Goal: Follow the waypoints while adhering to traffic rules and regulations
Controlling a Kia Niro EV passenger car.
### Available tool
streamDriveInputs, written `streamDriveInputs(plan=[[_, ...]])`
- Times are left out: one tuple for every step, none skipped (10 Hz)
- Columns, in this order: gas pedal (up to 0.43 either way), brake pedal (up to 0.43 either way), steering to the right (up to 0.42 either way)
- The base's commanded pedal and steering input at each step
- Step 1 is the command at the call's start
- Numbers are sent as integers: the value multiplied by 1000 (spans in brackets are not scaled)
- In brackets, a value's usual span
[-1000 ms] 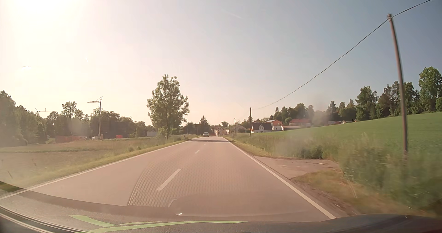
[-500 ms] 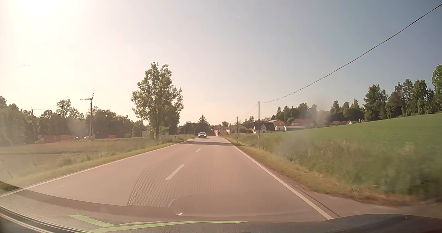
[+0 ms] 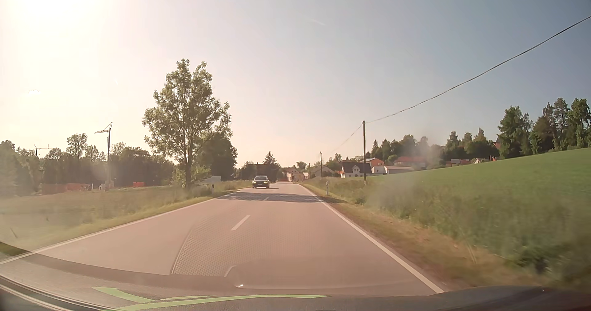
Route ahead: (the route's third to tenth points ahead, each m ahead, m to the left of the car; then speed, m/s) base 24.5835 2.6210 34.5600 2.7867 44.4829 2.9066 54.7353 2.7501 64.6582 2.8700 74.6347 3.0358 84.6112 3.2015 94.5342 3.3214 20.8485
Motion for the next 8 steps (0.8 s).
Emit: streamDriveInputs(plan=[[0, 0, -1], [0, 0, -1], [0, 12, -1], [0, 43, -1], [0, 55, -1], [0, 61, -1], [0, 49, -1], [0, 0, -1]])
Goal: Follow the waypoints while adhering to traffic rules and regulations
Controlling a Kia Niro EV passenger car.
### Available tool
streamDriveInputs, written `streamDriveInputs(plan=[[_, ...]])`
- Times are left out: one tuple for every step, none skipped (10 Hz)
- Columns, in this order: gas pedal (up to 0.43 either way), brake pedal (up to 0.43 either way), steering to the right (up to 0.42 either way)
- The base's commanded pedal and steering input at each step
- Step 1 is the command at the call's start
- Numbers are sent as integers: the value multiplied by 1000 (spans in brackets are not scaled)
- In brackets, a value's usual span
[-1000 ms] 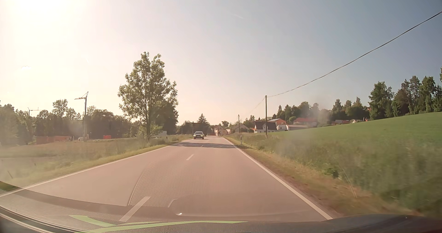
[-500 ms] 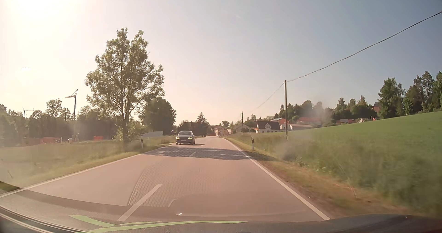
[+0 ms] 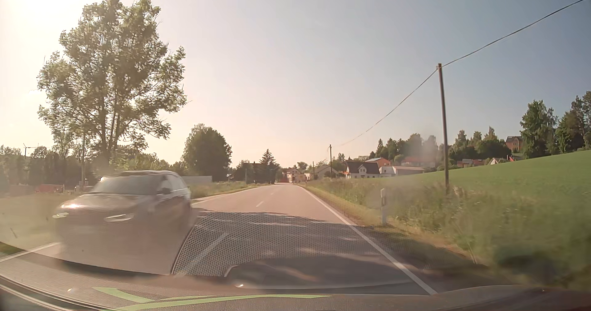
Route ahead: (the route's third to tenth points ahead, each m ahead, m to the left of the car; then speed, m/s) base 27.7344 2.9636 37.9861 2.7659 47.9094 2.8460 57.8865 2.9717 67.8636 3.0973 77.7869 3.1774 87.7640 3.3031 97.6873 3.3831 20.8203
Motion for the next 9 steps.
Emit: streamDriveInputs(plan=[[0, 0, -1], [0, 0, -1], [0, 18, -1], [0, 43, -1], [0, 49, -1], [0, 61, -1], [0, 67, -1], [0, 73, -1], [0, 91, -1]])
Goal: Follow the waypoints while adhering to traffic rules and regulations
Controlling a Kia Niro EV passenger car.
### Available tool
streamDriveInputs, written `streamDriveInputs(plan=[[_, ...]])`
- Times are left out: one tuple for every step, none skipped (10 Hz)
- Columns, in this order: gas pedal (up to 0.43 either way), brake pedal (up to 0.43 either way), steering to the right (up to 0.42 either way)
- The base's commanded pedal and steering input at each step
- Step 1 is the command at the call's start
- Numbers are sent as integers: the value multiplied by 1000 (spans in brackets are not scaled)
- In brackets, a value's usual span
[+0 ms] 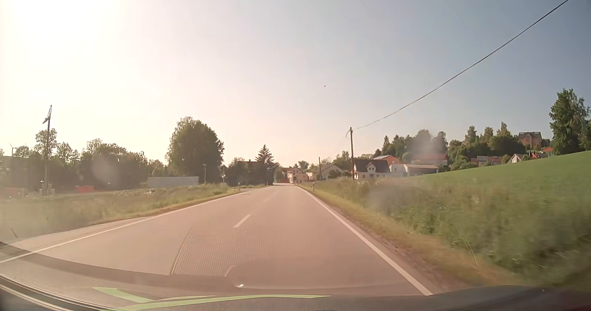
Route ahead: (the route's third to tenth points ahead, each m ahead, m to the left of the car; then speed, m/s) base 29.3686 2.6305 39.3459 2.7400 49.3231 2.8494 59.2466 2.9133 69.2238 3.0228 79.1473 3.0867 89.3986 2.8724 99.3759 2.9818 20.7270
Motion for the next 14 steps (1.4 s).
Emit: streamDriveInputs(plan=[[0, 98, -1], [0, 110, 0], [0, 122, 0], [0, 134, 0], [0, 146, 0], [0, 152, 0], [0, 171, 0], [0, 177, 0], [0, 183, -1], [0, 183, -1], [0, 189, -1], [0, 189, -1], [0, 189, -1], [0, 189, -1]])
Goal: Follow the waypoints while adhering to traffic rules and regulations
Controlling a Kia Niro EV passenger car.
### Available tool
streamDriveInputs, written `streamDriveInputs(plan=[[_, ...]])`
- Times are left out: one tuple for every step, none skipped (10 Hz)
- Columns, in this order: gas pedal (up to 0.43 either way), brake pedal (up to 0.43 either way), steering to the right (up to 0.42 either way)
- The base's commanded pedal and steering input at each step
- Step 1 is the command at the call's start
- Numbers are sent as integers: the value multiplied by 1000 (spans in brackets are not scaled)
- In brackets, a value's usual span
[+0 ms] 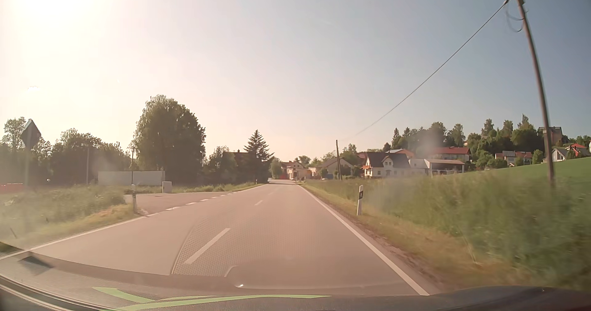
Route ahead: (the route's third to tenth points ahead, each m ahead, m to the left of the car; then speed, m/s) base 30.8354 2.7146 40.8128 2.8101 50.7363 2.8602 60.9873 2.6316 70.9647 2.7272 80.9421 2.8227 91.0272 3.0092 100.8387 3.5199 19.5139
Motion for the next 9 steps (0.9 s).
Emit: streamDriveInputs(plan=[[0, 183, -1], [0, 177, -1], [0, 183, -1], [0, 177, -1], [0, 171, -1], [0, 165, -1], [0, 152, -1], [0, 159, -1], [0, 159, 0]])
